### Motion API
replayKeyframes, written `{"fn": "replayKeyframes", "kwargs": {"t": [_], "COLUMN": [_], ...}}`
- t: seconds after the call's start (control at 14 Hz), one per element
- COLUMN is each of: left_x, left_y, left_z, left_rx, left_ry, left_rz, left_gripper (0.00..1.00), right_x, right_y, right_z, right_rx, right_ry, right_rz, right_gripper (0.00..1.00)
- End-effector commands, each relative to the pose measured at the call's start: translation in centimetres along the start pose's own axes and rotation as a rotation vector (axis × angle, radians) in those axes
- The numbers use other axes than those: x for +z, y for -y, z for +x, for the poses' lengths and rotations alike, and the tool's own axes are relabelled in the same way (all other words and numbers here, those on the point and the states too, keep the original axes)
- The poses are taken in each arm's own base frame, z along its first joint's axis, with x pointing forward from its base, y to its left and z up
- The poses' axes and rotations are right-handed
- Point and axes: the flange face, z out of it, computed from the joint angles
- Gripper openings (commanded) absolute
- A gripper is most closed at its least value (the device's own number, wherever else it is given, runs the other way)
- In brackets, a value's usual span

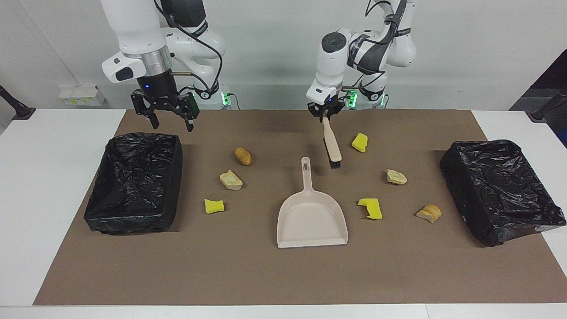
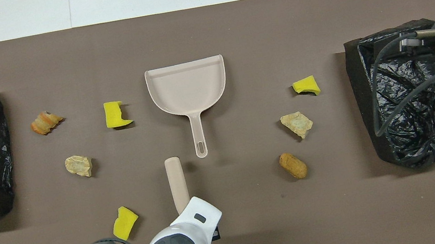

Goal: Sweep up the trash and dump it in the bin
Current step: 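Reach the left gripper to the beige brush handle and grasp it, then lift the brush with the left gripper while the right gripper grasps the dustpan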

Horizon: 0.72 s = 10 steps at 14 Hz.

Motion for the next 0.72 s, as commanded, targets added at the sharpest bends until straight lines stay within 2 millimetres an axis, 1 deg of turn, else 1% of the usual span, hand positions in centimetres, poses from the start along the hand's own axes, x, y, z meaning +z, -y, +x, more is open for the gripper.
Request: {"fn": "replayKeyframes", "kwargs": {"t": [0.0, 0.07, 0.14, 0.21, 0.29, 0.36, 0.43, 0.5, 0.57, 0.64], "left_x": [-0.7, -0.6, -0.6, -0.4, -0.5, -0.2, 0.1, 0.9, 1.4, 1.7], "left_y": [4.3, 5.9, 8.1, 9.8, 11.4, 13.6, 15.9, 17.7, 19.7, 21.8], "left_z": [4.6, 6.2, 8.1, 9.5, 11.2, 12.8, 14.1, 15.3, 16.0, 16.3], "left_rx": [0.039, 0.072, 0.088, 0.115, 0.147, 0.165, 0.185, 0.215, 0.249, 0.302], "left_ry": [-0.001, -0.006, -0.014, -0.022, -0.03, -0.034, -0.05, -0.066, -0.064, -0.048], "left_rz": [0.031, 0.042, 0.05, 0.058, 0.059, 0.051, 0.042, 0.034, 0.035, 0.038], "left_gripper": [0.0, 0.0, 0.0, 0.0, 0.0, 0.0, 0.0, 0.0, 0.0, 0.0], "right_x": [3.7, 4.9, 6.0, 7.0, 8.4, 9.5, 9.7, 10.3, 11.1, 11.9], "right_y": [4.7, 7.1, 9.8, 12.7, 15.2, 16.9, 18.1, 19.7, 22.2, 24.3], "right_z": [0.6, 0.6, 0.4, -0.4, -1.4, -1.7, -1.6, -2.3, -3.5, -4.0], "right_rx": [-0.031, -0.018, -0.004, 0.001, 0.002, 0.014, 0.026, 0.01, -0.014, -0.014], "right_ry": [-0.005, -0.01, -0.011, -0.005, 0.014, 0.017, 0.01, 0.014, 0.022, 0.025], "right_rz": [0.01, -0.01, -0.033, -0.041, -0.043, -0.034, -0.013, -0.015, -0.013, -0.008], "right_gripper": [1.0, 1.0, 1.0, 1.0, 1.0, 1.0, 1.0, 1.0, 1.0, 1.0]}}
